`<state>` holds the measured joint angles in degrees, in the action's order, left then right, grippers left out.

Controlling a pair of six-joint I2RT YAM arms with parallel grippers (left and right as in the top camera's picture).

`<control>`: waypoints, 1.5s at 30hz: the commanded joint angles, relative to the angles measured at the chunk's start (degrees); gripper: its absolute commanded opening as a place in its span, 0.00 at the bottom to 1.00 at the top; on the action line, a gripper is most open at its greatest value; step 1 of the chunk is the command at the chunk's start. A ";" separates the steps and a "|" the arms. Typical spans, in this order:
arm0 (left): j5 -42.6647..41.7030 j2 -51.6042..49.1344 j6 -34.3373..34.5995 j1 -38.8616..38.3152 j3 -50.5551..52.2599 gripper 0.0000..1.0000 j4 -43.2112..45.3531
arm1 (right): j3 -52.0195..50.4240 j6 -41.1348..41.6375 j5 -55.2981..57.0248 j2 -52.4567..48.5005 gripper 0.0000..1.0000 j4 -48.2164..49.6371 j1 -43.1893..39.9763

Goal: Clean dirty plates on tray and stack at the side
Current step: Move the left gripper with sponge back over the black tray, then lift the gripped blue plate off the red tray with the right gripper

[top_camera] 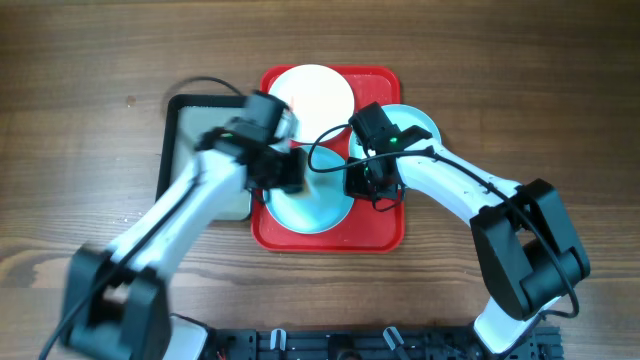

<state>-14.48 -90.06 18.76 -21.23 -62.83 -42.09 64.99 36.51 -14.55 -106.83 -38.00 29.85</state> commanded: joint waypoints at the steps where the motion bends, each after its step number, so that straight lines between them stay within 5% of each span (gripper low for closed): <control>1: 13.11 7.85 0.02 5.46 0.13 0.04 -0.55 | 0.13 -0.48 -0.52 -0.96 0.17 0.20 0.31; 5: 23.47 12.39 5.46 11.58 0.13 0.04 0.59 | 0.13 -0.35 -0.50 -0.96 0.17 -0.17 0.31; 10: 21.07 14.08 14.73 17.64 0.13 0.04 3.48 | 0.13 -0.52 -0.48 -0.96 0.12 -0.22 0.31; 12: 18.05 14.10 14.73 18.64 0.13 0.04 4.39 | 0.13 -0.50 -0.48 -0.96 0.04 -0.22 0.31; 35: 16.96 19.17 12.96 18.91 0.13 0.04 3.67 | 4.35 -5.27 -2.25 0.07 0.04 -4.15 0.28; 45: 27.04 17.42 8.20 18.91 0.22 0.04 0.59 | 6.23 -6.51 -0.87 5.88 0.04 -6.19 0.28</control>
<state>6.68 -71.75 28.77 -2.61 -62.83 -41.01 69.69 31.14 -15.84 -105.01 -43.81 29.85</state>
